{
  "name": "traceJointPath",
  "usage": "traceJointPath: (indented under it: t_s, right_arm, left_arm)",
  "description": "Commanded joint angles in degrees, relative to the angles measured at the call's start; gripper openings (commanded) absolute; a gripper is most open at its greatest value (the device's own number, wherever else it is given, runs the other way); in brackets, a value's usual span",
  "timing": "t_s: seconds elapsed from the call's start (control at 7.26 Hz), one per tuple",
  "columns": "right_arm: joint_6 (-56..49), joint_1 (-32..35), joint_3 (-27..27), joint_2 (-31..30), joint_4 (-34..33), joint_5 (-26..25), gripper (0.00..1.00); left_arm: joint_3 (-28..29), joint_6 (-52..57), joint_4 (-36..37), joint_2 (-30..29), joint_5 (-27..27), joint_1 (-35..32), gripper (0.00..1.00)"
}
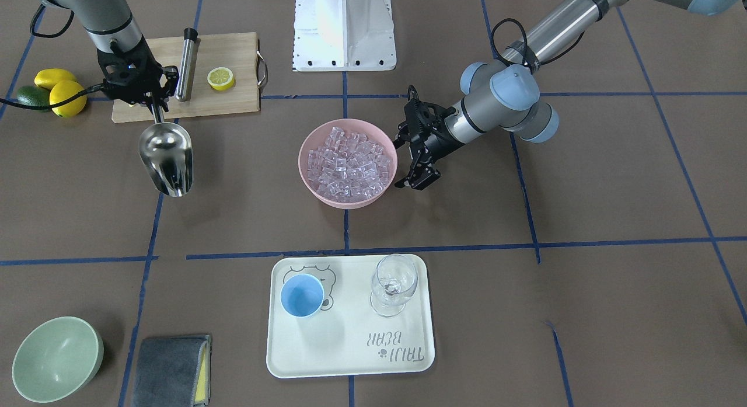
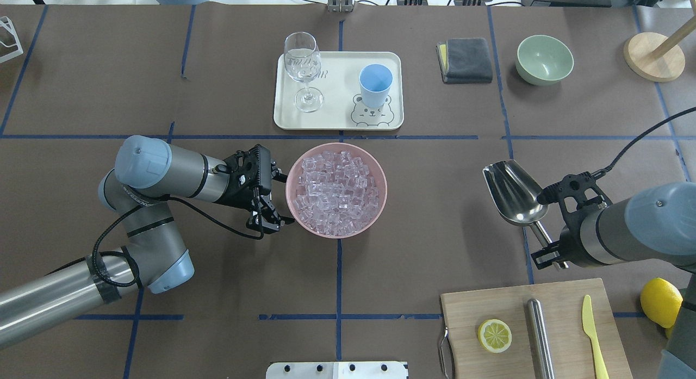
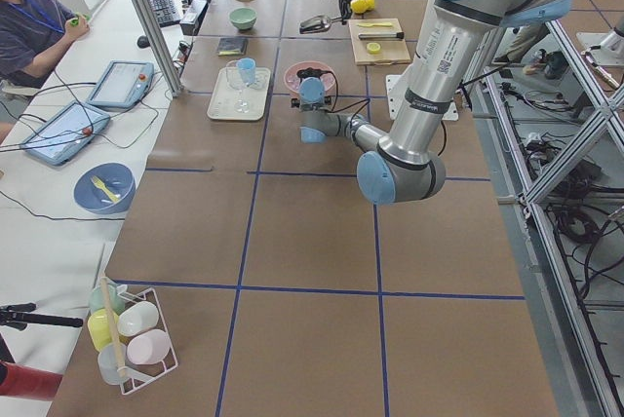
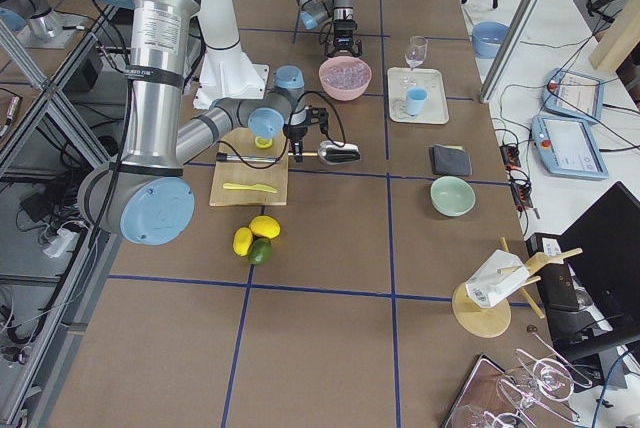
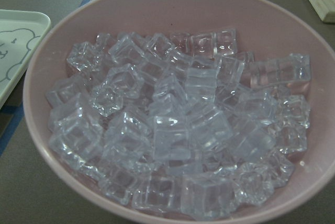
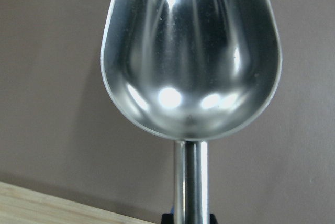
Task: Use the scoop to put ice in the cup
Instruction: 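Lift the scoop with the right gripper and carry it to the pink bowl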
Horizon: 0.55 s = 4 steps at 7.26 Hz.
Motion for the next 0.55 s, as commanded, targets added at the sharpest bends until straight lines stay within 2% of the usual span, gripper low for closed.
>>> traceJointPath:
  t_s: [0.0, 0.14, 0.28, 0.41]
  right_arm:
    - [-16.99, 1.61, 0.95, 2.64, -1.78, -0.06, 0.00]
    - [-19.92, 1.53, 0.87, 5.18, -3.26, 0.03, 0.00]
    - [-22.04, 1.62, 0.95, 10.94, -10.49, 0.03, 0.00]
    - [-22.50, 1.18, 1.04, 17.88, -20.40, -0.06, 0.00]
  left_arm:
    - [0.00, 0.09, -0.01, -0.03, 0.00, 0.06, 1.00]
    - [0.00, 0.00, -0.01, -0.03, 0.00, 0.06, 1.00]
    - [0.00, 0.00, -0.01, -0.03, 0.00, 0.06, 1.00]
    - [0.00, 0.00, -0.01, -0.03, 0.00, -0.02, 1.00]
